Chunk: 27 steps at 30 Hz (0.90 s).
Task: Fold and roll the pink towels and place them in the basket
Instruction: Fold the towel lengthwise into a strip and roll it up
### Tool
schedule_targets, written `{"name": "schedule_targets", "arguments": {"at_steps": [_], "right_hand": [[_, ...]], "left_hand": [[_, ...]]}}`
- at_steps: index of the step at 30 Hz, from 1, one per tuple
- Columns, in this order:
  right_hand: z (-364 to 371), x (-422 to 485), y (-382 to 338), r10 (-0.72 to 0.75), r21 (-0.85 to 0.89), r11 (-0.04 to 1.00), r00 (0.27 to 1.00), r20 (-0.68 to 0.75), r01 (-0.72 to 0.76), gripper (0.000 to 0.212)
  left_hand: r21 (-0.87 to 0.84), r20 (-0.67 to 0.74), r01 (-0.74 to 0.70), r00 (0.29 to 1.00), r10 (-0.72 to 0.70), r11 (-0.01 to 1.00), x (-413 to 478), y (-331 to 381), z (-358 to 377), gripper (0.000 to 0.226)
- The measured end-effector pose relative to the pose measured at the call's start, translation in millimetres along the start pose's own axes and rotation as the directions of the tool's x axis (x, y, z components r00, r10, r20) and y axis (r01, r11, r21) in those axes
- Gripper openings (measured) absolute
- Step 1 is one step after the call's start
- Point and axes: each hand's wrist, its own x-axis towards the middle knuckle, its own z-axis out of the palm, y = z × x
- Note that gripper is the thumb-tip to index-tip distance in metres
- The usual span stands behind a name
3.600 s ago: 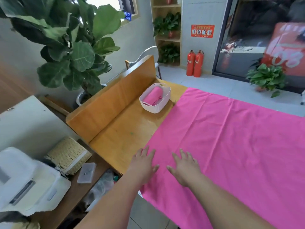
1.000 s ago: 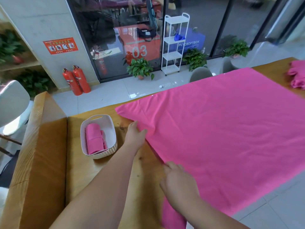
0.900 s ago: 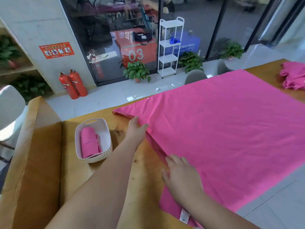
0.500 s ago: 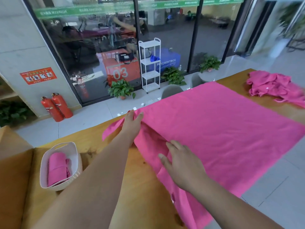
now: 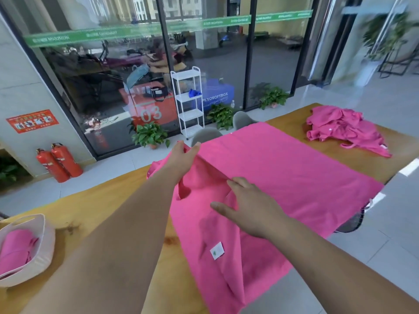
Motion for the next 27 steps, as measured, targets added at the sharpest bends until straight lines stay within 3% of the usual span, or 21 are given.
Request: {"name": "schedule_targets", "arguments": {"at_steps": [4, 5, 7, 9, 13, 17, 20, 23, 26, 27], "right_hand": [[-19, -1, 48, 0.019, 0.004, 1.0, 1.0, -0.005, -0.019, 0.103], [-23, 0, 59, 0.027, 0.004, 1.0, 1.0, -0.006, -0.027, 0.102], [-32, 4, 81, 0.038, 0.004, 0.999, 0.999, -0.017, -0.038, 0.102], [-43, 10, 102, 0.05, 0.006, 0.999, 0.998, -0.027, -0.05, 0.101], [-64, 27, 149, 0.074, 0.009, 0.997, 0.997, -0.035, -0.074, 0.1], [-86, 51, 198, 0.078, 0.013, 0.997, 0.996, -0.043, -0.078, 0.097], [-104, 74, 235, 0.083, 0.023, 0.996, 0.996, -0.04, -0.082, 0.096], [-120, 92, 270, 0.094, 0.048, 0.994, 0.996, -0.007, -0.093, 0.096], [-132, 105, 301, 0.089, 0.068, 0.994, 0.996, 0.018, -0.09, 0.095], [-136, 110, 311, 0.09, 0.073, 0.993, 0.996, 0.019, -0.091, 0.095]], "left_hand": [[0.001, 0.061, -0.011, 0.998, 0.011, 1.0, 10, 30, 46, 0.065], [-0.009, 0.078, -0.021, 0.997, 0.022, 1.0, 13, 37, 59, 0.06], [-0.007, 0.091, -0.027, 0.995, 0.027, 1.0, 21, 51, 82, 0.03], [-0.032, 0.099, -0.026, 0.995, 0.029, 0.999, 31, 67, 106, 0.028], [-0.039, 0.049, -0.067, 0.996, 0.069, 0.997, 61, 88, 157, 0.045], [-0.081, 0.095, -0.038, 0.994, 0.046, 0.996, 92, 115, 203, 0.098], [-0.098, 0.096, -0.027, 0.995, 0.036, 0.995, 129, 127, 240, 0.114], [-0.065, 0.107, -0.006, 0.994, 0.013, 0.998, 145, 148, 272, 0.106], [-0.063, 0.099, -0.053, 0.993, 0.059, 0.997, 159, 167, 300, 0.081], [-0.066, 0.105, -0.054, 0.993, 0.061, 0.996, 164, 173, 309, 0.083]]}}
